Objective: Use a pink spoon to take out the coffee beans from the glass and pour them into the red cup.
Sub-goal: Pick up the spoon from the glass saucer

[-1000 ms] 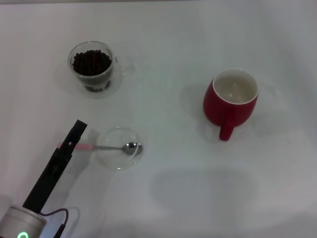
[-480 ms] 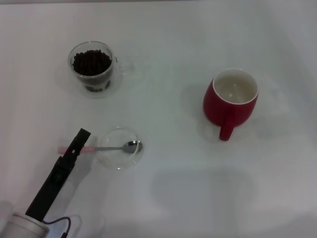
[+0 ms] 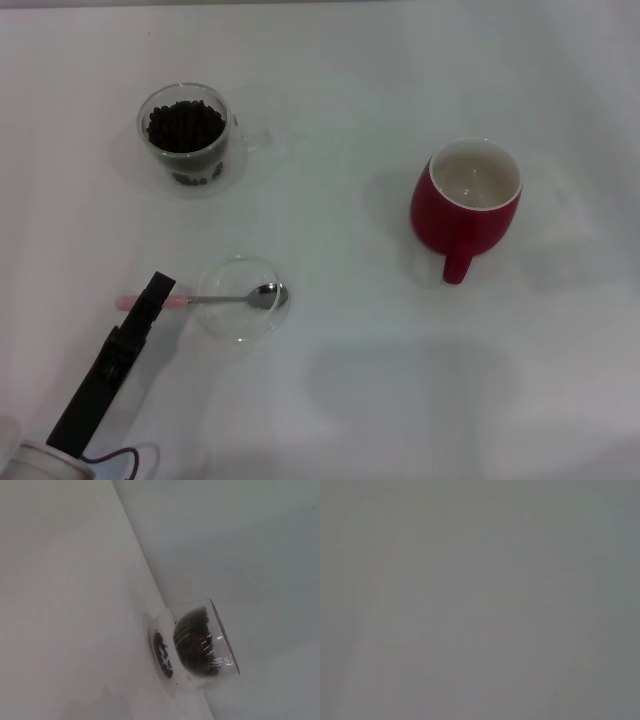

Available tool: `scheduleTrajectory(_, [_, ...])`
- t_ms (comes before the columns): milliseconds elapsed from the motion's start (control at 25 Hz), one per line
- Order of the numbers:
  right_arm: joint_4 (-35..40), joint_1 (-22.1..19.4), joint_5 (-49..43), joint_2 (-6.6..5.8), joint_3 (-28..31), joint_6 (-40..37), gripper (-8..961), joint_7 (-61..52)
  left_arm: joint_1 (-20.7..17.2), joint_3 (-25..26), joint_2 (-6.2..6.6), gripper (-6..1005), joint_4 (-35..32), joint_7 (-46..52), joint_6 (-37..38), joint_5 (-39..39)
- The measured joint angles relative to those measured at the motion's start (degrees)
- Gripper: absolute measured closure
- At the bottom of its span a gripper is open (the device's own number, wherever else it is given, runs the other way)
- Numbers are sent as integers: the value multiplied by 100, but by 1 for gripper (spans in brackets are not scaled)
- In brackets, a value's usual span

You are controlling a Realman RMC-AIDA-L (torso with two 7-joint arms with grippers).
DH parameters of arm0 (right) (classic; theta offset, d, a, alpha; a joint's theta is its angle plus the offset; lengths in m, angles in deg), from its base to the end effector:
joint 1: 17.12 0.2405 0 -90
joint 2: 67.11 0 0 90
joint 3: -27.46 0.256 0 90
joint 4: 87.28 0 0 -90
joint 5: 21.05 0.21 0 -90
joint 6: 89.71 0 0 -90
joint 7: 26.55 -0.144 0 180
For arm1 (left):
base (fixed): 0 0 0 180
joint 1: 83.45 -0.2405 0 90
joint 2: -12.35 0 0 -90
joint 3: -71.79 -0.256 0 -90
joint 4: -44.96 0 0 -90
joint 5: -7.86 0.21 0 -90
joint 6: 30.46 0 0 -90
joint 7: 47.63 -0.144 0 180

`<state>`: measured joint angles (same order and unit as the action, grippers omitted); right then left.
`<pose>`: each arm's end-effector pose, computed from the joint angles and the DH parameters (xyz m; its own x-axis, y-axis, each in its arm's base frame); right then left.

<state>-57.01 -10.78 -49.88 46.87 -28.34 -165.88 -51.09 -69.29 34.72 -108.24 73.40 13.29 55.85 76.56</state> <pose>0.3725 0.2701 0.1424 0.7837 0.3232 -0.5305 -0.5588 -0.0062 -0.8293 -0.3150 0.1533 -0.1102 -0.3499 0.4459 0.8238 0.9161 -0.0209 0.4004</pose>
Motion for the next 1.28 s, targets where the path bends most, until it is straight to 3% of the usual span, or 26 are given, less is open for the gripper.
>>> scheduleTrajectory(80, [2,-21,0,0,0,-14,256,-14,-10,2,0,322,0,11,0,-13])
scheduleTrajectory(200, [4,-57,0,9,0,-81,256,-19,-32,7,0,532,-15,56,-7,-26])
scheduleTrajectory(400, [5,-105,0,37,0,-164,257,-22,-14,8,0,650,-43,102,-37,-32])
scheduleTrajectory(1280, [-31,-157,43,65,9,-241,258,7,-7,157,22,755,-49,18,-257,-59])
